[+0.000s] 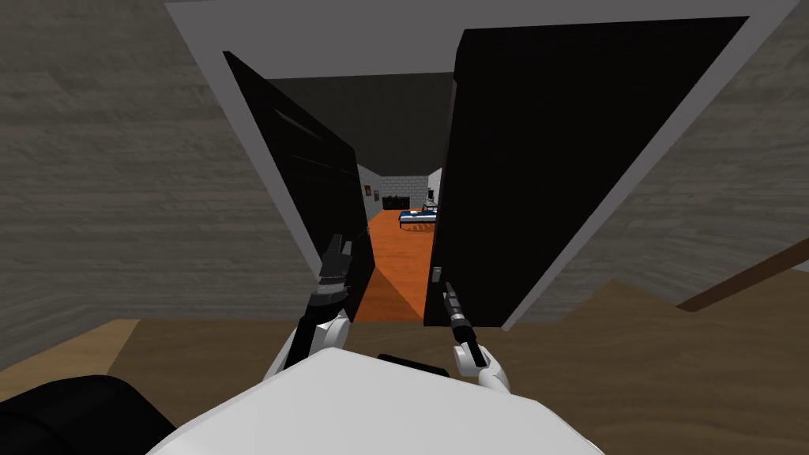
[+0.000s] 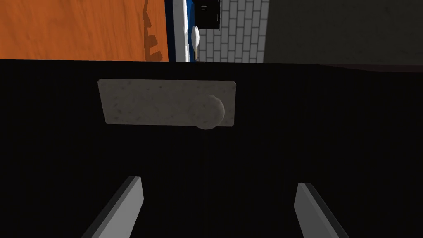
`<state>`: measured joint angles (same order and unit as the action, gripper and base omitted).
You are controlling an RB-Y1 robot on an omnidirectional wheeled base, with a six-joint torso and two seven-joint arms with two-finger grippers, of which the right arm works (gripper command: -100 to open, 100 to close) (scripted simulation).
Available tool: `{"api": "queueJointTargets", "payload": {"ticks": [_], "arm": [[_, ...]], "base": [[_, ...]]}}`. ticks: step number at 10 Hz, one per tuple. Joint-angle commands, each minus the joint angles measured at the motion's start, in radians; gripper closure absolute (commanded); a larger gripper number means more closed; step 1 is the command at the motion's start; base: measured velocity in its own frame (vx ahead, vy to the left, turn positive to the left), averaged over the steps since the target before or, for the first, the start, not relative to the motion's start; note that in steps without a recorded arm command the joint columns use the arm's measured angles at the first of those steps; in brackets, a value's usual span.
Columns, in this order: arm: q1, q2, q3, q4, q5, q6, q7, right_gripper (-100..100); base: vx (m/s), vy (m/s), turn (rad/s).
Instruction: Push the door open
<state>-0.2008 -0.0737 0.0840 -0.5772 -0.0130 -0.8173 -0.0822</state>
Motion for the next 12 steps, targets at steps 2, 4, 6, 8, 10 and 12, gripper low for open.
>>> {"api": "queueJointTargets", "payload": {"ticks": [2,4,6,8,10,12], "arm": [[0.001,-0.001,-0.005,0.003,-0.003,-0.003,0.003,-100],[0.002,0.002,-0.010,0.007,-0.005,-0.006,0.006,-100],[0.002,0.005,-0.013,0.009,-0.007,-0.008,0.008,-100],[0.002,0.004,-0.012,0.009,-0.006,-0.008,0.007,100],[0.002,0.004,-0.012,0.009,-0.006,-0.008,0.007,100],[0.002,0.004,-0.012,0.009,-0.006,-0.008,0.007,100]], "base": [[0.202,0.031,0.031],[0.218,0.010,0.030],[0.185,0.020,0.024],[0.035,0.004,-0.003],[-0.029,-0.004,0.008],[-0.005,-0.001,0.000]]}}
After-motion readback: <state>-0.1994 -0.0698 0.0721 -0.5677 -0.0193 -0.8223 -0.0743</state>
